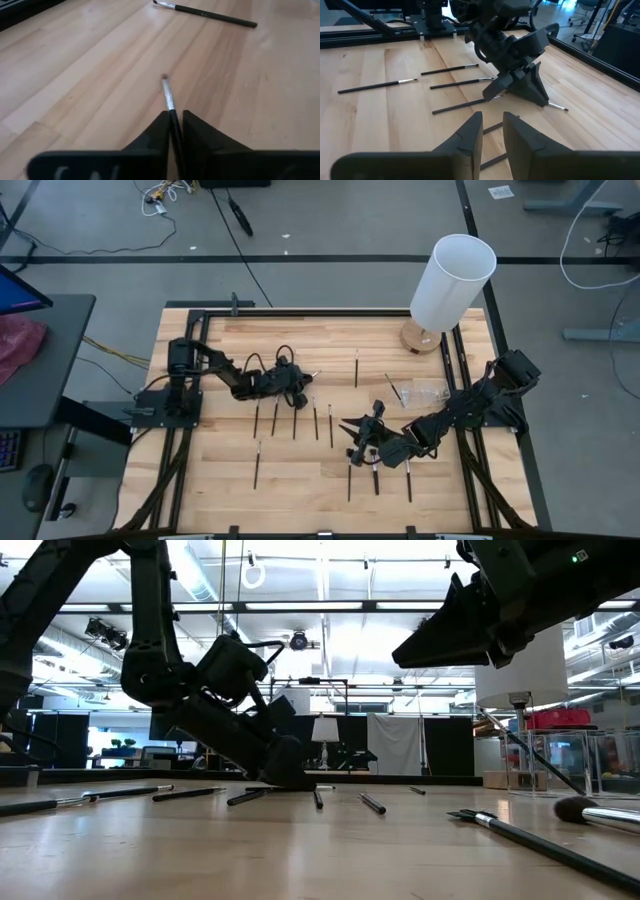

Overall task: Put items in baskets/containers
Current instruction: Put the black eyeshadow brush into the transparent organizer

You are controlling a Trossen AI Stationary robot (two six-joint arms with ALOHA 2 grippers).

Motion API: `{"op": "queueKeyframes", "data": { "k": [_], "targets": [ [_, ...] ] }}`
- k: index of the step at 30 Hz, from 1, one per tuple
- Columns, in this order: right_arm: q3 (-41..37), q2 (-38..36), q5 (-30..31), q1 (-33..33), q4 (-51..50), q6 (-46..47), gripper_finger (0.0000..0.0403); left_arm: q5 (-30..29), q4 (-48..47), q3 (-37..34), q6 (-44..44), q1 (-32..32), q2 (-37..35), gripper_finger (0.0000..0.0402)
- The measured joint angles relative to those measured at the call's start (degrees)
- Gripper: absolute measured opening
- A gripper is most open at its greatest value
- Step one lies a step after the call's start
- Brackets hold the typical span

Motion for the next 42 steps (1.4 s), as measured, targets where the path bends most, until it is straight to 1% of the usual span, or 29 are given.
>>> {"op": "queueKeyframes", "data": {
  "k": [2,4,6,10,15,26,30,34,40,42],
  "targets": [
    [0.0,0.0,0.0,0.0,0.0,0.02,0.0077,0.57,-0.5,-0.08,0.05,0.54,-0.11,0.0024],
    [0.0,0.0,0.0,0.04,0.02,0.02,0.0077,1.35,-0.8,-0.08,0.79,0.97,-0.21,0.0013],
    [0.0,0.0,0.0,0.08,0.02,0.01,0.0077,3.45,-0.8,-0.1,1.79,1.4,-0.24,0.0013],
    [0.0,0.0,0.0,0.52,0.02,-0.01,0.0077,3.92,-0.74,-0.13,2.08,1.39,-0.29,0.0013],
    [0.0,-0.02,0.0,1.04,0.02,0.03,0.0077,6.15,-0.69,-0.3,1.08,1.24,-1.15,0.0013],
    [0.0,-0.02,-0.07,0.31,-0.3,2.56,0.0077,6.98,-4.41,-0.86,-0.26,-0.7,-7.45,0.0012],
    [0.0,0.18,-2.58,-1.28,-1.07,5.02,0.0079,7.26,-3.84,-0.81,-0.52,-1.8,-9.5,0.0012],
    [-1.19,0.22,-7.76,-3.7,-1.02,8.78,0.0092,6.92,-3.08,-0.76,-0.64,-2.98,-10.53,0.0012],
    [-4.27,0.24,-8.63,-5.87,-0.62,15.07,0.0128,6.84,3.2,-0.67,-0.67,-5.35,-10.58,0.0014],
    [-5.46,0.26,-8.58,-6.15,0.81,16.68,0.014,8.18,6.41,-0.67,-0.67,-6.31,-10.6,0.0012]
  ]
}}
